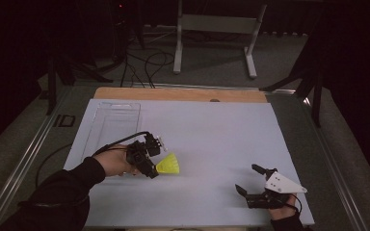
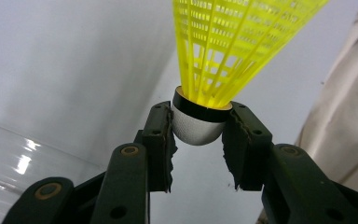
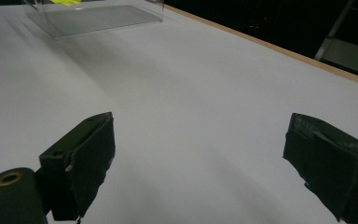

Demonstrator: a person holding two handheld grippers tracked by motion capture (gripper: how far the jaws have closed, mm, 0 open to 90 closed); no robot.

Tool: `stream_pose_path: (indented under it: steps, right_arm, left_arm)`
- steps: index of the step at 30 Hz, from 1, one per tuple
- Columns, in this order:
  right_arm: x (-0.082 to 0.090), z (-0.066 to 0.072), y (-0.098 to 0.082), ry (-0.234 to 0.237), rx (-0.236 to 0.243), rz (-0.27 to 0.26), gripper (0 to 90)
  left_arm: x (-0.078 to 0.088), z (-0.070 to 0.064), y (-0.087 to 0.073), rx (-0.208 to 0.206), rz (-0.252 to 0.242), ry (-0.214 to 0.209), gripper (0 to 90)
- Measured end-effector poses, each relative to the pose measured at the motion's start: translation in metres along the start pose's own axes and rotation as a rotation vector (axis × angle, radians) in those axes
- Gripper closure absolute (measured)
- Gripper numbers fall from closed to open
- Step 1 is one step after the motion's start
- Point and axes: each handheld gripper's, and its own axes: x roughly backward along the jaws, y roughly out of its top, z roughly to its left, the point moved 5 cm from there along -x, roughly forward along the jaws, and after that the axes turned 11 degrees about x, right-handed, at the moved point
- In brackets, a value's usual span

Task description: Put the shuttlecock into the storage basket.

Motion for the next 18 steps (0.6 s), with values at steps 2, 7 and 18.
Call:
stream_pose_path:
  steps: [2, 7, 18]
  right_arm:
    - [0.000, 0.000, 0.000, -0.002, -0.001, 0.000, 9.2]
    - [0.000, 0.000, 0.000, 0.002, 0.000, 0.001, 9.2]
    - [0.000, 0.000, 0.000, -0.001, 0.000, -0.001, 9.2]
  left_arm:
    - [0.004, 0.001, -0.001, 0.006, -0.015, -0.007, 64.1]
    - [0.012, 0.005, -0.004, 0.027, -0.035, -0.008, 64.1]
    - [0.042, 0.014, -0.007, 0.062, -0.076, 0.029, 64.2]
